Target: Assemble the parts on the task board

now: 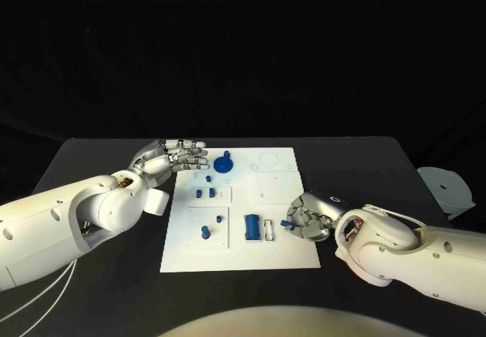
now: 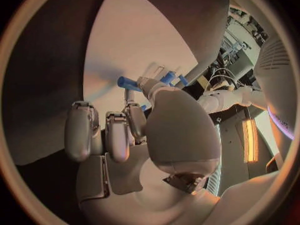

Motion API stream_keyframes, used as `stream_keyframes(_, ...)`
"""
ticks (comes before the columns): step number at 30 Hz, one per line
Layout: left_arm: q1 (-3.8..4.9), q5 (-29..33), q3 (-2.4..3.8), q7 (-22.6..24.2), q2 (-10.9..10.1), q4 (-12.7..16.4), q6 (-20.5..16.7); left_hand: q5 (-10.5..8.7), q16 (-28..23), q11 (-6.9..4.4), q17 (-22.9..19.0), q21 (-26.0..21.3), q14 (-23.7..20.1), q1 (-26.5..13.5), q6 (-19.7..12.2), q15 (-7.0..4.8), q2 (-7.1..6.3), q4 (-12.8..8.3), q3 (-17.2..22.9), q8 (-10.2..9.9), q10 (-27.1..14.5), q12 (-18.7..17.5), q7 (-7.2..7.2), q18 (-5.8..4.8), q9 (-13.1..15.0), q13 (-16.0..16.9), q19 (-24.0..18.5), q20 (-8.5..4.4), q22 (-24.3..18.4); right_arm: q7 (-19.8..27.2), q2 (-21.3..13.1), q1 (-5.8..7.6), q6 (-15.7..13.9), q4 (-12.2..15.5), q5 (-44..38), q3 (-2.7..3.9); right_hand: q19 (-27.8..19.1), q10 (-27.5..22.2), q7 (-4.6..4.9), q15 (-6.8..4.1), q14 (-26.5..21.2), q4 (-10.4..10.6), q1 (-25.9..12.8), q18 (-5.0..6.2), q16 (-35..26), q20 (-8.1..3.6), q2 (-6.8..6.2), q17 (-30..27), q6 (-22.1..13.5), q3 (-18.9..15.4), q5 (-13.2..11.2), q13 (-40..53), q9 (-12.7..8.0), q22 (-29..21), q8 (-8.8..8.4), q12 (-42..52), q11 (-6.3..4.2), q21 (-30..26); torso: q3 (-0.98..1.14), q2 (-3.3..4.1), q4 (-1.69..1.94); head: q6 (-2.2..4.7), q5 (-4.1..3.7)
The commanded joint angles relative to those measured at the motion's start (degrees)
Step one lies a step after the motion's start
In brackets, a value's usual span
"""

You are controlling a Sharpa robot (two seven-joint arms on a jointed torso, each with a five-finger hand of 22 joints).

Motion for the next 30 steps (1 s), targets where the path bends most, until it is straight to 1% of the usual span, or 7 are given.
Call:
stream_keyframes(1,0.00,-0.16,0.03,0.20,0.06,0.21,1.04,0.14,-0.22,-0.03,0.05,-0.21,-0.20,0.10,-0.43,0.00,0.50,0.04,0.20,-0.28,-0.32,0.37,1.02,0.51,-0.07,0.05,0.16,0.15,-0.05,1.62,0.67,0.12,-2.73,0.16,7.66,-0.01,1.08,0.40,-0.12,0.23,4.61,-6.36,-0.80,-0.63,-0.05,-0.33,-0.07,8.00,-0.45,6.87,0.17,1.95,1.54,11.25,1.23,0.25,0.02,-0.08,0.01,0.03,-0.04,-0.05,-0.03)
stream_keyframes(10,0.00,-0.19,0.03,0.23,0.02,0.32,1.07,0.14,-0.22,-0.03,0.05,-0.21,-0.20,0.10,-0.43,0.00,0.50,0.04,0.20,-0.28,-0.32,0.37,1.02,0.51,-0.07,0.05,0.16,0.15,-0.05,3.00,2.66,0.23,-2.53,-0.80,13.82,0.00,1.07,0.47,-0.17,0.23,4.63,-6.31,-2.50,-0.62,-0.01,-0.33,-0.13,8.09,-0.59,7.27,0.08,2.07,1.85,11.23,1.53,0.38,0.00,-0.16,0.01,0.00,0.04,-0.03,-0.09)
stream_keyframes(14,0.00,-0.19,0.03,0.21,-0.04,0.36,1.09,0.14,-0.22,-0.03,0.05,-0.21,-0.20,0.10,-0.43,0.00,0.50,0.04,0.20,-0.28,-0.32,0.37,1.02,0.51,-0.07,0.05,0.16,0.15,-0.05,3.15,3.54,0.11,-0.82,-1.56,15.13,-0.01,1.14,0.55,-0.29,0.20,4.67,-4.93,-5.84,-0.65,0.08,-0.34,-0.19,8.26,-0.33,6.61,1.64,2.14,2.00,11.26,1.83,0.45,-0.07,-0.01,0.06,0.08,0.04,-0.08,0.03)
stream_keyframes(18,0.00,-0.20,0.03,0.21,-0.09,0.39,1.09,0.14,-0.22,-0.03,0.05,-0.21,-0.20,0.10,-0.43,0.00,0.50,0.04,0.20,-0.28,-0.32,0.37,1.02,0.51,-0.07,0.05,0.16,0.15,-0.05,3.05,4.31,-0.13,1.03,-2.36,15.92,-0.01,1.21,0.71,-0.33,0.17,4.71,-3.16,-8.87,-0.68,0.17,-0.38,-0.15,8.46,0.02,5.53,1.23,2.35,1.91,11.30,1.92,0.71,-0.10,0.15,0.05,0.05,-0.03,-0.16,0.12)
stream_keyframes(23,0.00,-0.20,0.03,0.18,-0.14,0.45,1.12,0.14,-0.22,-0.03,0.05,-0.21,-0.20,0.10,-0.43,0.00,0.50,0.04,0.20,-0.28,-0.32,0.37,1.02,0.51,-0.07,0.05,0.16,0.15,-0.05,2.92,4.96,-0.35,2.05,-2.92,16.27,-0.02,1.24,0.83,-0.35,0.15,4.73,-2.53,-9.91,-0.69,0.20,-0.40,-0.13,8.53,0.14,5.11,1.11,2.55,1.84,11.32,1.91,0.95,-0.12,0.21,0.06,0.08,-0.07,-0.24,0.19)
stream_keyframes(25,0.00,-0.20,0.03,0.17,-0.15,0.46,1.12,0.14,-0.22,-0.03,0.05,-0.21,-0.20,0.10,-0.43,0.00,0.50,0.04,0.20,-0.28,-0.32,0.37,1.02,0.51,-0.07,0.05,0.16,0.15,-0.05,2.87,5.17,-0.40,2.18,-3.07,16.32,-0.02,1.30,0.98,-0.38,0.14,4.75,-1.63,-11.16,-0.72,0.24,-0.41,0.00,8.61,0.38,4.57,1.12,2.79,1.77,11.36,1.95,1.25,-0.13,0.39,0.07,0.07,-0.03,-0.25,0.16)
stream_keyframes(30,0.00,-0.22,0.03,0.14,-0.16,0.45,1.15,0.14,-0.22,-0.03,0.05,-0.21,-0.20,0.10,-0.43,0.00,0.50,0.04,0.20,-0.28,-0.32,0.37,1.02,0.51,-0.07,0.05,0.16,0.15,-0.05,2.72,5.45,-0.46,2.20,-3.30,16.16,-0.02,1.30,1.10,-0.44,0.10,4.76,-1.15,-11.81,-0.71,0.27,-0.43,0.13,8.67,0.59,4.26,1.06,3.00,1.74,11.36,2.04,1.51,-0.18,0.35,0.05,0.00,0.06,-0.33,0.15)
